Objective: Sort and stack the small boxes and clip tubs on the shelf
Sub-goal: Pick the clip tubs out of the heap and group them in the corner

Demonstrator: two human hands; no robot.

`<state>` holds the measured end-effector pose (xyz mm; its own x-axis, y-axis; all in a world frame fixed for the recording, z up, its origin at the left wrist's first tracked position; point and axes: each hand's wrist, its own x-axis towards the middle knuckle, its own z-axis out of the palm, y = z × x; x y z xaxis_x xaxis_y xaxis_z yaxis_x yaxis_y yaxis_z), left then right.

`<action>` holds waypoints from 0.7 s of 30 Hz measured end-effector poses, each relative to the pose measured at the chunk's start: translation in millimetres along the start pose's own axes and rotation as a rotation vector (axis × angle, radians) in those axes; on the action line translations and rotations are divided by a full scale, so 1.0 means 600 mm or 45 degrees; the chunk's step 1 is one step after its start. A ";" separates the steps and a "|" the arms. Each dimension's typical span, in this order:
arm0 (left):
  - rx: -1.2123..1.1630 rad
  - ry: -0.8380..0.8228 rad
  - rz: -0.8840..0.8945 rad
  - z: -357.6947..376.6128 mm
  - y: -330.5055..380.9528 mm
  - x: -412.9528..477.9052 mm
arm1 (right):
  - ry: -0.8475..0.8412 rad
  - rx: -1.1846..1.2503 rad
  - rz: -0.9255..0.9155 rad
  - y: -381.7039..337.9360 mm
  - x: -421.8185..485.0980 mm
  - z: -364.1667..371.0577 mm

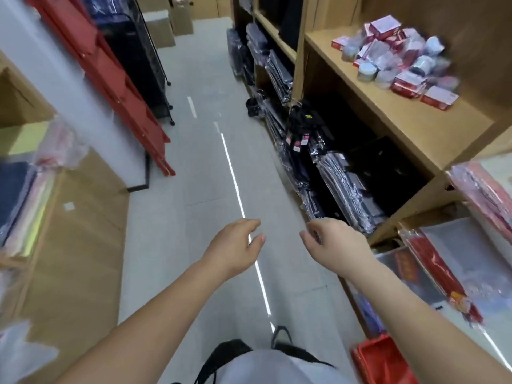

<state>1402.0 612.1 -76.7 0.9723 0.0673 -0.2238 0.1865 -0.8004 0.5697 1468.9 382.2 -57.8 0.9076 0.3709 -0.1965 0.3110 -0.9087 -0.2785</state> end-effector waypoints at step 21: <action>-0.045 0.072 0.528 -0.354 0.117 0.879 | 0.309 0.064 0.182 0.001 0.791 -0.352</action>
<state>1957.8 718.1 13.2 0.9721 -0.2230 0.0731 -0.2185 -0.7459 0.6292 1959.6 517.1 47.3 0.9841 0.1777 -0.0082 0.1663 -0.9355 -0.3117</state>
